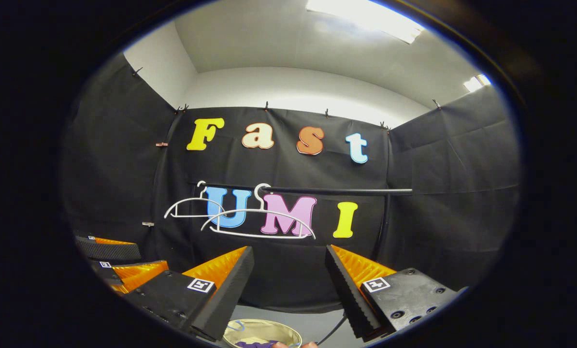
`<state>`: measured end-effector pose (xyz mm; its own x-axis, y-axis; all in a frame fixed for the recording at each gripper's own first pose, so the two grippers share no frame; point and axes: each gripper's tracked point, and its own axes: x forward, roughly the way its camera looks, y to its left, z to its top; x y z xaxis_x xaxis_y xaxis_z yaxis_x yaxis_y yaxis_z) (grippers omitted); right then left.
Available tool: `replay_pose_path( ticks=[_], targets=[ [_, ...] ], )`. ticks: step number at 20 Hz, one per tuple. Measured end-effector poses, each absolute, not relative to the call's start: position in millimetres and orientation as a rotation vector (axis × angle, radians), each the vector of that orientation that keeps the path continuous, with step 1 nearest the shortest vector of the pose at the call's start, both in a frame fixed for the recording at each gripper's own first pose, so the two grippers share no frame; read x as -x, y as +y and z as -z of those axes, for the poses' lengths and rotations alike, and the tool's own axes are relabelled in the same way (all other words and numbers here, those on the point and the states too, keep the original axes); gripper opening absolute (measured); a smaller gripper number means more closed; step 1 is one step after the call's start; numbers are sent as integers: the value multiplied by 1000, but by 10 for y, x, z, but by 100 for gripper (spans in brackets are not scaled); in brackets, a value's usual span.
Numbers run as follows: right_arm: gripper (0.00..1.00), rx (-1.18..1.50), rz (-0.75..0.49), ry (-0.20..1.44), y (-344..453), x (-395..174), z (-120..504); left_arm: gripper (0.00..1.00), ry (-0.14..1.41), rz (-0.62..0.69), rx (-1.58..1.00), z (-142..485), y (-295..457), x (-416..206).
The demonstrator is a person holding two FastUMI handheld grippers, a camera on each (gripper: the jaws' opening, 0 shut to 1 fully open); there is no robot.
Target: Grasp the clothes on the hanger with both hands and then place them into the laundry hamper below.
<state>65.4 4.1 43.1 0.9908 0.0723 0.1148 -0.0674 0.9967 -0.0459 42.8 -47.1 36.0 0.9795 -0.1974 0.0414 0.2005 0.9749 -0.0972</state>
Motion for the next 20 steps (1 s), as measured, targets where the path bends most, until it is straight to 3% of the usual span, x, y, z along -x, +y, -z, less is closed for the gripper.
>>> replay_pose_path(
  ticks=[20],
  targets=[
    [95,54,-99,-108,105,-643,-426,93,-17,180,114,-316,-466,-400]
  ],
)
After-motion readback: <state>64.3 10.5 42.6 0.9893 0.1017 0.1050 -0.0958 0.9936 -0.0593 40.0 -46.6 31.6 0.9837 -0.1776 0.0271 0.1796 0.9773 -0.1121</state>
